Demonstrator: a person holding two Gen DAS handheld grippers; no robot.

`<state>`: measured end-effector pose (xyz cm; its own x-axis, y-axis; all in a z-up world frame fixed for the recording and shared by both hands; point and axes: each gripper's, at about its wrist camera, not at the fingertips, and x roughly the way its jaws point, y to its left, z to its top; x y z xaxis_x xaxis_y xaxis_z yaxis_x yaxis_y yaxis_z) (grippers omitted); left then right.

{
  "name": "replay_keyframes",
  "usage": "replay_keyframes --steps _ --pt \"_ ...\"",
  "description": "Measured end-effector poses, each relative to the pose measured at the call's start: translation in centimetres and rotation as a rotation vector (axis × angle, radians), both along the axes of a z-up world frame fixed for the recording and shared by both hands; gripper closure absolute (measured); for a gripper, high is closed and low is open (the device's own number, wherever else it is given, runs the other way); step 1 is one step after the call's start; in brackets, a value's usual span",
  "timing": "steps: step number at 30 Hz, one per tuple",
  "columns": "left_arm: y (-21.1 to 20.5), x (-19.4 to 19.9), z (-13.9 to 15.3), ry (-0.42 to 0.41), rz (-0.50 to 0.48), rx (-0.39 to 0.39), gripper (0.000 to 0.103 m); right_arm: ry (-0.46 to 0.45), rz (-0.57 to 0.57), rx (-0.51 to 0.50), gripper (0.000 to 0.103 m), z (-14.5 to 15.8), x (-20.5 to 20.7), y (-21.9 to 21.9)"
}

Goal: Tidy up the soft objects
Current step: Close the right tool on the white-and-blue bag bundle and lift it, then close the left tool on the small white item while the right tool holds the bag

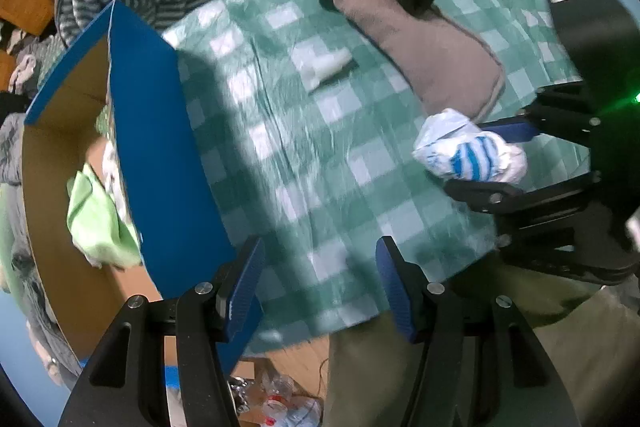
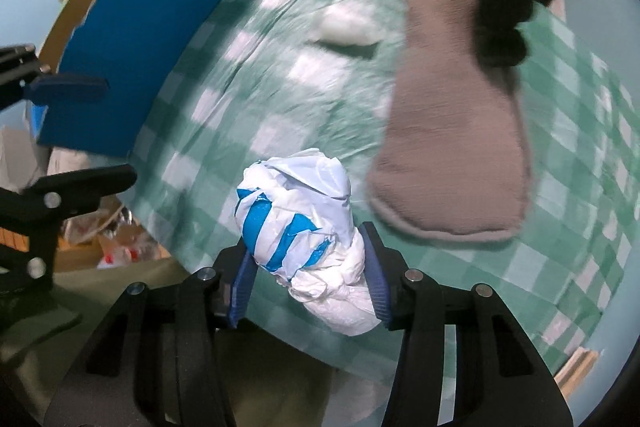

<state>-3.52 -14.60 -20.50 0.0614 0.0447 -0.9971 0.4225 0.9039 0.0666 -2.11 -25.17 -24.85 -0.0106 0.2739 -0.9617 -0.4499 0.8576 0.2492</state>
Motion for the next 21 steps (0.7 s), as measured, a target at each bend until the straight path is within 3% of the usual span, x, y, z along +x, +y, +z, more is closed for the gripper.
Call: replay_keyframes --steps 9,15,21 --pt "-1.4 4.8 -0.2 -0.043 -0.012 -0.009 0.044 -0.028 -0.127 0.020 0.054 2.6 1.9 -4.8" --pt "-1.7 8.5 -1.4 -0.012 0.014 -0.091 0.044 -0.028 -0.218 0.037 0.054 3.3 2.9 -7.3" --pt "-2.7 11.1 -3.3 0.002 0.002 -0.084 0.044 -0.038 -0.286 0.046 0.054 3.2 4.0 -8.9"
